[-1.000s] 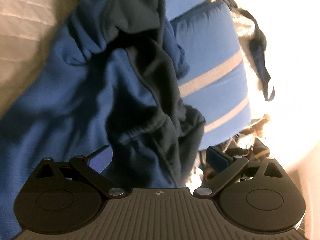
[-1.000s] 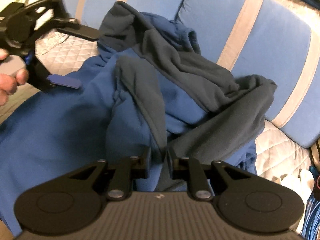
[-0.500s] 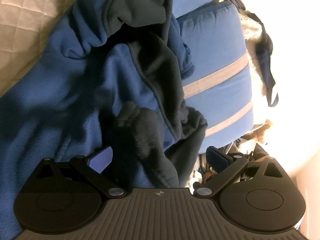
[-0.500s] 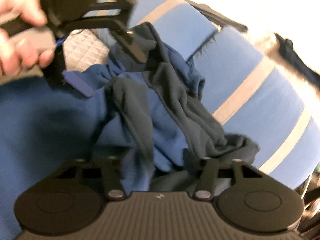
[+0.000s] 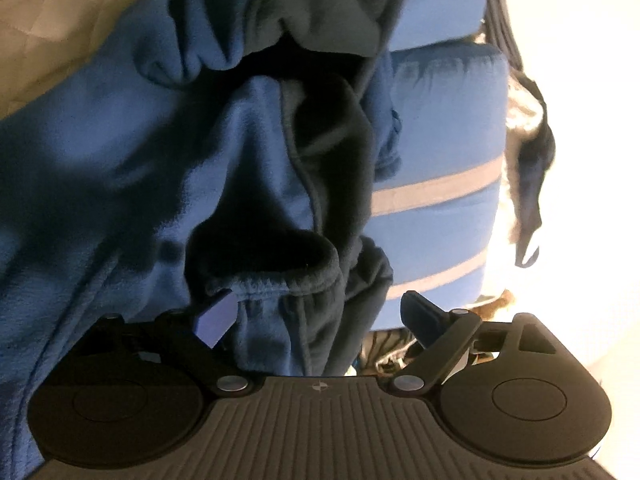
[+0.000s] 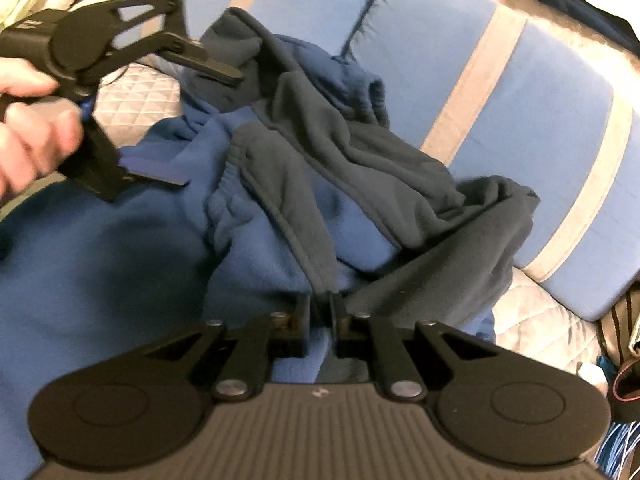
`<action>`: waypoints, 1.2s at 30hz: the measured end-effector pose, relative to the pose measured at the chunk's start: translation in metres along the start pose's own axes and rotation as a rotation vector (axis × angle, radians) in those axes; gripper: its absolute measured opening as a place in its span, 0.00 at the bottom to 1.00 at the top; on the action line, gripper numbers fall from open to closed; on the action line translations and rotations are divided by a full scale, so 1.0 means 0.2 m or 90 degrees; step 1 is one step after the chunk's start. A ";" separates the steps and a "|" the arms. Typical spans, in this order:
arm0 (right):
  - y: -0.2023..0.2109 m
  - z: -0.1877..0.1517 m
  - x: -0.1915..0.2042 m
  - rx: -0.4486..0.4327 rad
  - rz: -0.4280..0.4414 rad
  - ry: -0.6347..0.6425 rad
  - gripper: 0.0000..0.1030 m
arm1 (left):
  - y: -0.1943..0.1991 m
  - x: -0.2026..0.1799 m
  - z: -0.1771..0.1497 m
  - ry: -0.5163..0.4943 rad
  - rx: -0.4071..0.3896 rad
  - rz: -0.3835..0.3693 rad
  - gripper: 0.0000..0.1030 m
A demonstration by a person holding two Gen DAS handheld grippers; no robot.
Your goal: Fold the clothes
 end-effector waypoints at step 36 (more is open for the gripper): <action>0.06 -0.02 0.04 -0.005 0.011 0.026 0.25 | -0.05 -0.18 -0.15 -0.431 0.015 0.122 0.28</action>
Point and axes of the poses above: each gripper's, at about its wrist camera, not at the fingertips, and y roughly against the way its jaws point, x to its left, z to its top, the point moved 7 cm from there along -y, roughly the way its jaws point, and after that the axes turned 8 degrees about y, right-handed, at the moved point
